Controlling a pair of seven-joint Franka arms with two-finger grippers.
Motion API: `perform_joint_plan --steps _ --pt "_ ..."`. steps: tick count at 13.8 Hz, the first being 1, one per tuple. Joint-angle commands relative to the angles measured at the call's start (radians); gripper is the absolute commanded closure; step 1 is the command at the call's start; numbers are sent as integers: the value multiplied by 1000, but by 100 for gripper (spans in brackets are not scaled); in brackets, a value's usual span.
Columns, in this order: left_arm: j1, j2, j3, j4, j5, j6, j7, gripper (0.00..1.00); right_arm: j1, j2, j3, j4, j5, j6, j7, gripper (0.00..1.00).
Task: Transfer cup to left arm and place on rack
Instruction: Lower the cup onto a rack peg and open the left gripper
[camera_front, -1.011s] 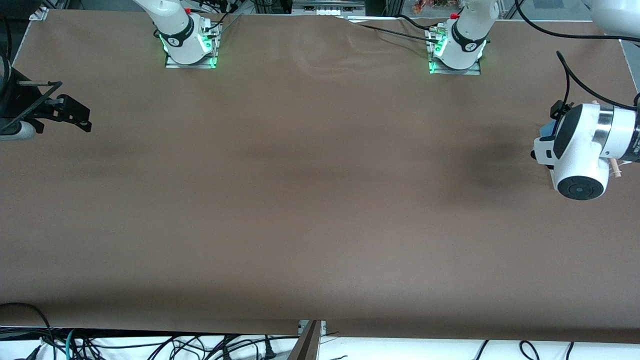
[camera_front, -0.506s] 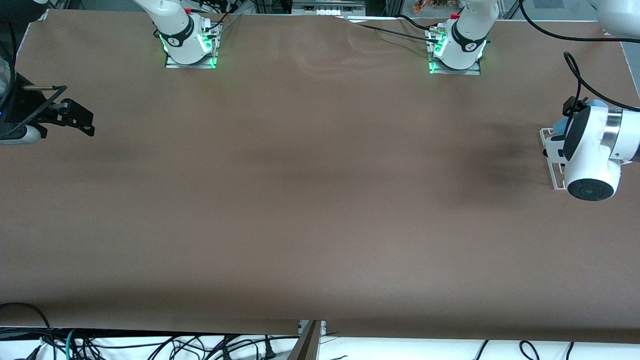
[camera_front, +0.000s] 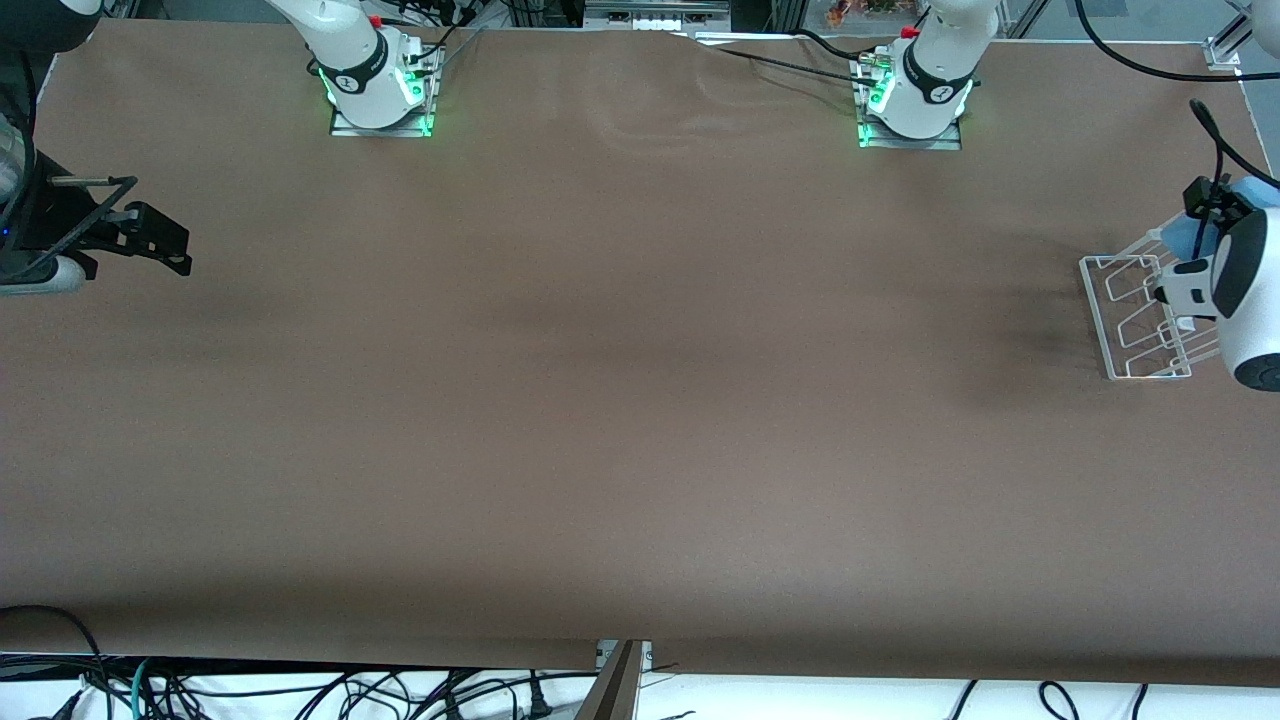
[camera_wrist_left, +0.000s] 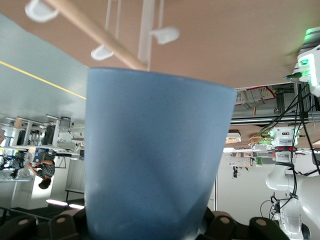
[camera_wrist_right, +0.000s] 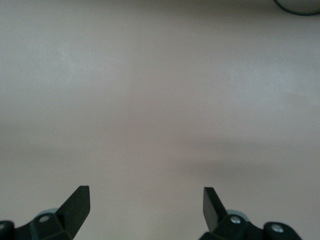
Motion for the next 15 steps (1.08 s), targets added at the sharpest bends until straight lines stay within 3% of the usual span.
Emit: perform_joint_plan --steps 1,6,10,15 --pt "55 9 -15 -33 66 22 26 100 -11 5 8 17 17 -1 -16 0" --pt "99 23 -15 -96 58 20 6 100 -12 5 8 17 14 -1 -17 0" --pt "43 20 -22 -93 43 -59 -19 100 -6 5 10 18 13 -1 -16 0" --pt "47 55 -21 -110 20 -46 -81 100 -6 5 10 18 13 -1 -16 0"
